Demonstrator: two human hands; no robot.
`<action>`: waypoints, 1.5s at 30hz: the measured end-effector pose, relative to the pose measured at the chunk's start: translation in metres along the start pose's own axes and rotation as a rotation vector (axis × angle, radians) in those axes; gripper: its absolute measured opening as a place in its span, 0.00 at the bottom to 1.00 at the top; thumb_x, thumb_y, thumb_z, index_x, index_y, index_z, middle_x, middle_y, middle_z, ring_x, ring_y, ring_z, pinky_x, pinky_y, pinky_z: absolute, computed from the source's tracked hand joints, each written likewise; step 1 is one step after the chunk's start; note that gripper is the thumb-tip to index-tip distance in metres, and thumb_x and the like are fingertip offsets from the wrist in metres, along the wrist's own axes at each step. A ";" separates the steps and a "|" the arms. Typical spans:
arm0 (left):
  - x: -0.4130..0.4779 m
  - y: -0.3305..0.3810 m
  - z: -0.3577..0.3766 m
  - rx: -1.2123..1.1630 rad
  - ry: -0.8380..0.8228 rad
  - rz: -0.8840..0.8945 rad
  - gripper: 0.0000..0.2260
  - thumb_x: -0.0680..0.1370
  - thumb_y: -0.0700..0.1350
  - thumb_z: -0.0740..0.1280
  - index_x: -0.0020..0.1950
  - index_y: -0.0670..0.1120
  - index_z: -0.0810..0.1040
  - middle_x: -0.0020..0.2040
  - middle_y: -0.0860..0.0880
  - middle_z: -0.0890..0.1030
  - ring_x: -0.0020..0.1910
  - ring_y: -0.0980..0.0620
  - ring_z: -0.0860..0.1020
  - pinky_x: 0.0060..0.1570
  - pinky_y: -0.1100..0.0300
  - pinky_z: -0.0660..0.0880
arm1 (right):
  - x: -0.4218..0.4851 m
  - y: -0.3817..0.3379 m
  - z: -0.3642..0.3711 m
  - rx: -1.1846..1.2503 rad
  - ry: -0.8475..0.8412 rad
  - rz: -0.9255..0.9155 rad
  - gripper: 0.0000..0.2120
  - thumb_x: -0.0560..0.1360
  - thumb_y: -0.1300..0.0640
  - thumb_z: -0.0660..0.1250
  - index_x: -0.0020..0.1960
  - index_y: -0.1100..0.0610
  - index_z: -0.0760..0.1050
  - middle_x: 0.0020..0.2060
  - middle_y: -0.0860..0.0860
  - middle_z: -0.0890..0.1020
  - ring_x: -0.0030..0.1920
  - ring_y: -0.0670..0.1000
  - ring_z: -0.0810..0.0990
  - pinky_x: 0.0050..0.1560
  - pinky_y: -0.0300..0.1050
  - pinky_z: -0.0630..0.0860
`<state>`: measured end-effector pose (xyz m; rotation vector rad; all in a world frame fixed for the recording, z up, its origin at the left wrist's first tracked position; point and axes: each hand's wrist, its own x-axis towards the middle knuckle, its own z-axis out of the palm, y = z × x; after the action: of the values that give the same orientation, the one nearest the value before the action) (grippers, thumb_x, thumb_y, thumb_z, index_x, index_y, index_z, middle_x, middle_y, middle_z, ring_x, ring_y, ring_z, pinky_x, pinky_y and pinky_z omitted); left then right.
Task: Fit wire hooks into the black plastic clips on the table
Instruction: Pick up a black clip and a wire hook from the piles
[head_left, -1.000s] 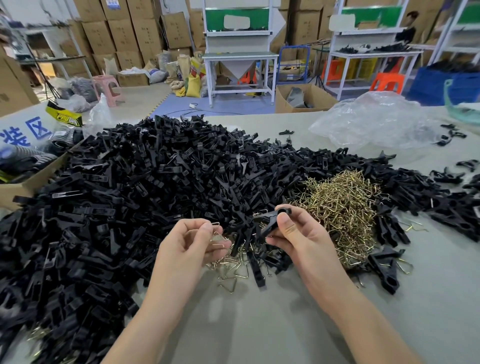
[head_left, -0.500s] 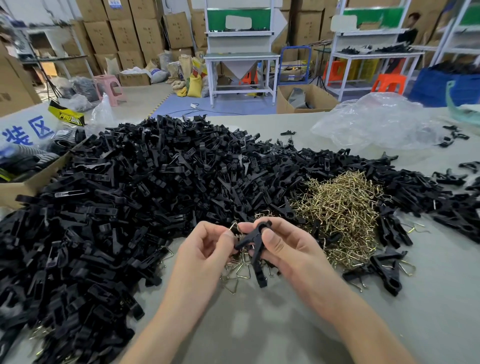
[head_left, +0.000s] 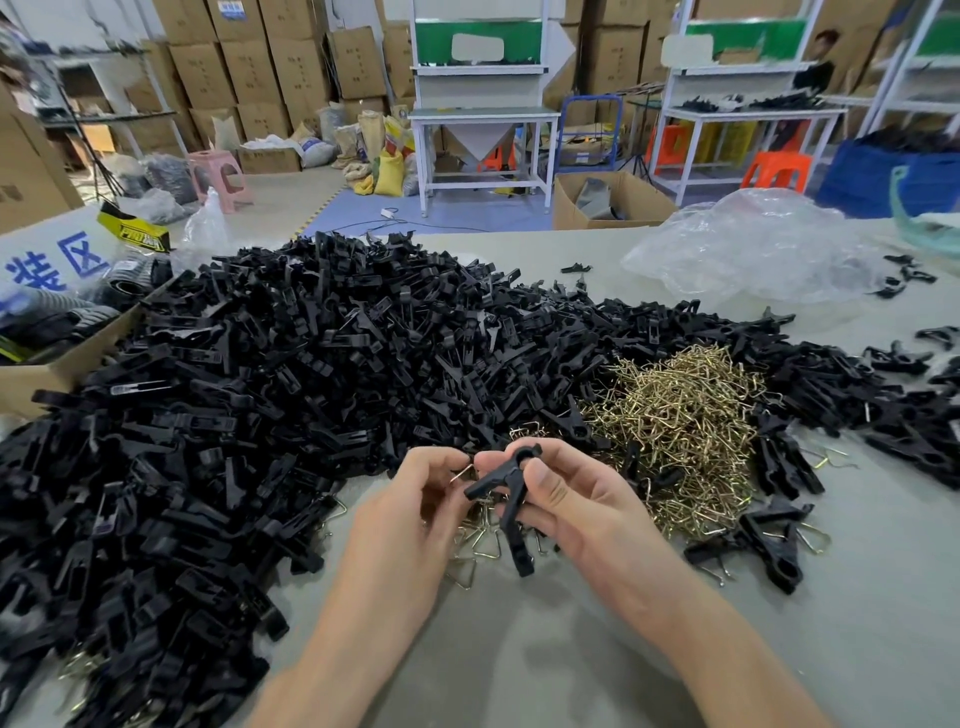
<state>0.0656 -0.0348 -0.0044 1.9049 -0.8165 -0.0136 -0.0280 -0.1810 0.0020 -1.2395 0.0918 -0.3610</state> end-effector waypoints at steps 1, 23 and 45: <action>0.000 -0.001 0.000 -0.002 0.010 -0.003 0.12 0.79 0.42 0.69 0.49 0.62 0.77 0.43 0.62 0.82 0.43 0.58 0.81 0.37 0.67 0.75 | 0.000 0.000 0.000 0.007 0.001 0.000 0.11 0.77 0.48 0.69 0.56 0.51 0.82 0.62 0.57 0.82 0.65 0.58 0.80 0.66 0.55 0.76; 0.002 0.031 -0.001 -0.935 -0.223 -0.488 0.04 0.71 0.43 0.69 0.40 0.42 0.80 0.38 0.43 0.81 0.32 0.54 0.78 0.34 0.63 0.78 | 0.003 -0.002 -0.001 0.383 0.127 0.067 0.16 0.76 0.59 0.64 0.62 0.63 0.74 0.58 0.60 0.84 0.53 0.54 0.85 0.51 0.42 0.81; -0.010 0.020 0.020 -0.629 -0.162 -0.184 0.08 0.73 0.51 0.68 0.45 0.48 0.81 0.36 0.50 0.83 0.33 0.56 0.78 0.36 0.67 0.74 | 0.003 0.010 0.001 0.347 0.068 0.074 0.15 0.80 0.57 0.63 0.65 0.60 0.76 0.52 0.61 0.83 0.40 0.53 0.79 0.40 0.49 0.80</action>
<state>0.0403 -0.0510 -0.0009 1.3805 -0.6404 -0.4881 -0.0227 -0.1789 -0.0065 -0.8788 0.1275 -0.3389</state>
